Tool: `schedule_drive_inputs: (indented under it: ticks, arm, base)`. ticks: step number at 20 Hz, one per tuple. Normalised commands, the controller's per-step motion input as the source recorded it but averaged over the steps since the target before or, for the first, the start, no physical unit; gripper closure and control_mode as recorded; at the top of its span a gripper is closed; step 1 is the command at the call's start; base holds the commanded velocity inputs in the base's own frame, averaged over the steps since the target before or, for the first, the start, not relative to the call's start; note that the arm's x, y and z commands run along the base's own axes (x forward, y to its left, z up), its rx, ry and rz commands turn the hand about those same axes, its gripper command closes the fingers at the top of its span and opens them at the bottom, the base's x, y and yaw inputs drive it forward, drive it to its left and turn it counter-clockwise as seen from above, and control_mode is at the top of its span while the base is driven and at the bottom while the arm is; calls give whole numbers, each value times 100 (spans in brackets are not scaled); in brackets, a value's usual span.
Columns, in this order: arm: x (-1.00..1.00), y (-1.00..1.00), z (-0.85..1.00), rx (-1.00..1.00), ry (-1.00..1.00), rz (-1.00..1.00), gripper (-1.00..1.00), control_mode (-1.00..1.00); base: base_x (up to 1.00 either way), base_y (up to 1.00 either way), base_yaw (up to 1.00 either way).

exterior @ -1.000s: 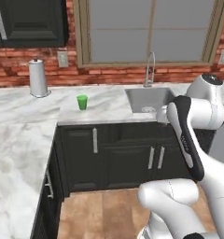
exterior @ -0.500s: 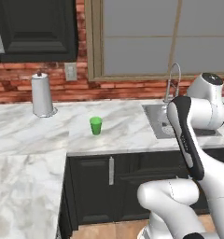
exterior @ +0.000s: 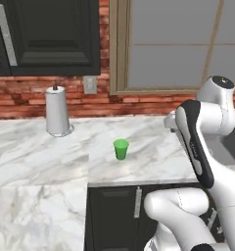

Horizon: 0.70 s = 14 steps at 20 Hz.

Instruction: Place the pitcher and cup on the dining counter for serving.

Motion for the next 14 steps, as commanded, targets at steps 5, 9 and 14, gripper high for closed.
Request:
schedule_drive_inputs:
  ticks: [5, 9, 14]
  arm:
    - [0, 0, 0, 0, 0, 0, -100, 100]
    - [0, 0, 0, 0, 0, 0, -100, 100]
    - [0, 0, 0, 0, 0, 0, -100, 100]
  base:
    - [33, 18, 18]
    - [29, 9, 13]
    - [16, 43, 7]
